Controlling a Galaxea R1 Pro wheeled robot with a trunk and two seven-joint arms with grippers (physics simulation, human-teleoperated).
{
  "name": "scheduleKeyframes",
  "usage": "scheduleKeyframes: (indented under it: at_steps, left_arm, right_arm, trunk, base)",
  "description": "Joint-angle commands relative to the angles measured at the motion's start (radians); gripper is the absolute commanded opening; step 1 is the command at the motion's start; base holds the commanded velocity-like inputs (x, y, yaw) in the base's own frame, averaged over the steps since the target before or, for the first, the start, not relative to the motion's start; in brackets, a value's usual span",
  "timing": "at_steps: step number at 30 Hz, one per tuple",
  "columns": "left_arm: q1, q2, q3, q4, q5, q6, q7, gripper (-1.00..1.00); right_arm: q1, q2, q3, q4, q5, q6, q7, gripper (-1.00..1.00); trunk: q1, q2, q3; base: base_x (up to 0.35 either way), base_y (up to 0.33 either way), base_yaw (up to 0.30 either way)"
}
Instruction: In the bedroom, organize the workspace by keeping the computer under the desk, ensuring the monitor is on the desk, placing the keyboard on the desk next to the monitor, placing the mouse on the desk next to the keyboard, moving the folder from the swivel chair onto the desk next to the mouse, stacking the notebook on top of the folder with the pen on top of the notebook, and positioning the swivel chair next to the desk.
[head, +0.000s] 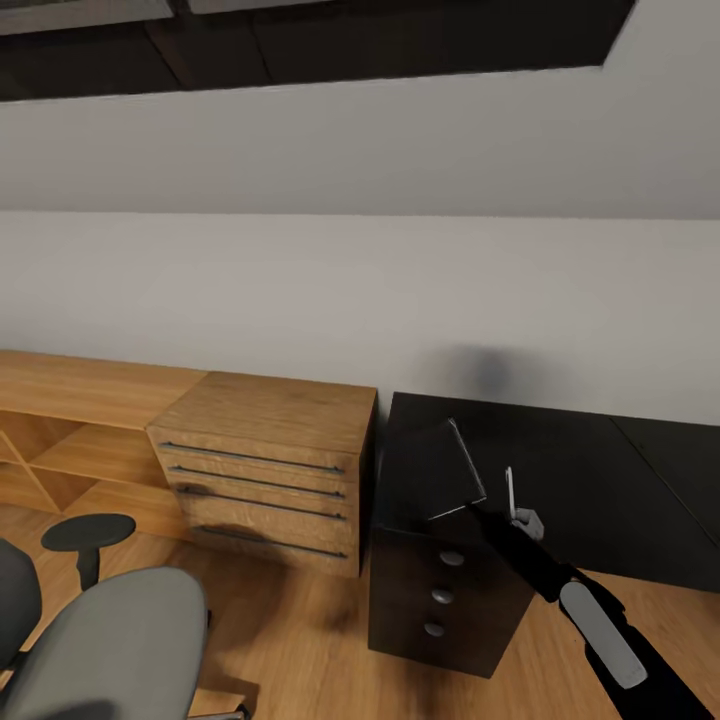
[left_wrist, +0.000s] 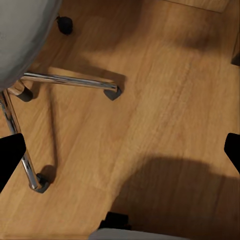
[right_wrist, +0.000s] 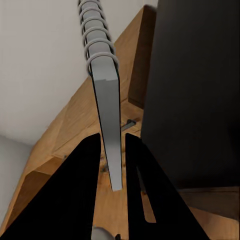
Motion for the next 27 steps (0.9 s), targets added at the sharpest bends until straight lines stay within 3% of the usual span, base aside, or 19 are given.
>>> scheduleKeyframes:
  at_steps: [1,7,15,18,22,27]
  left_arm:
    - [-0.001,-0.002,0.003,0.0,-0.011,-0.001,0.009,1.0]
    - [0.0,-0.032,0.005,0.0,-0.009,0.001,0.018,1.0]
    - [0.0,-0.038,0.011,0.001,-0.001,0.0,0.02,1.0]
    - [0.0,-0.038,0.018,0.001,0.044,-0.001,0.019,1.0]
    - [0.0,-0.038,0.02,0.002,0.123,-0.013,0.012,1.0]
    - [-0.001,-0.038,0.021,0.002,0.154,-0.029,0.009,1.0]
  right_arm:
    - [-0.001,-0.011,-0.011,-0.005,-0.018,0.028,-0.006,-1.0]
    - [0.0,-0.052,-0.089,-0.014,-0.094,0.197,-0.019,-1.0]
    - [0.0,-0.072,-0.127,-0.015,-0.116,0.254,-0.019,-1.0]
    - [0.0,-0.078,-0.13,-0.015,-0.118,0.289,-0.019,-1.0]
    - [0.0,-0.081,-0.146,-0.017,-0.117,0.396,-0.021,-1.0]
    - [0.0,-0.08,-0.197,-0.018,-0.111,0.439,-0.022,-1.0]
  trunk:
    - [-0.004,0.007,0.002]
    - [-0.027,0.049,0.021]
    - [-0.058,0.105,0.046]
    - [-0.069,0.126,0.055]
    - [-0.084,0.154,0.068]
    - [-0.104,0.189,0.084]
  base:
    - [0.0,0.0,0.0]
    - [0.0,0.0,0.0]
    - [0.0,0.0,0.0]
    - [0.0,0.0,0.0]
    - [0.0,0.0,0.0]
    - [0.0,0.0,0.0]
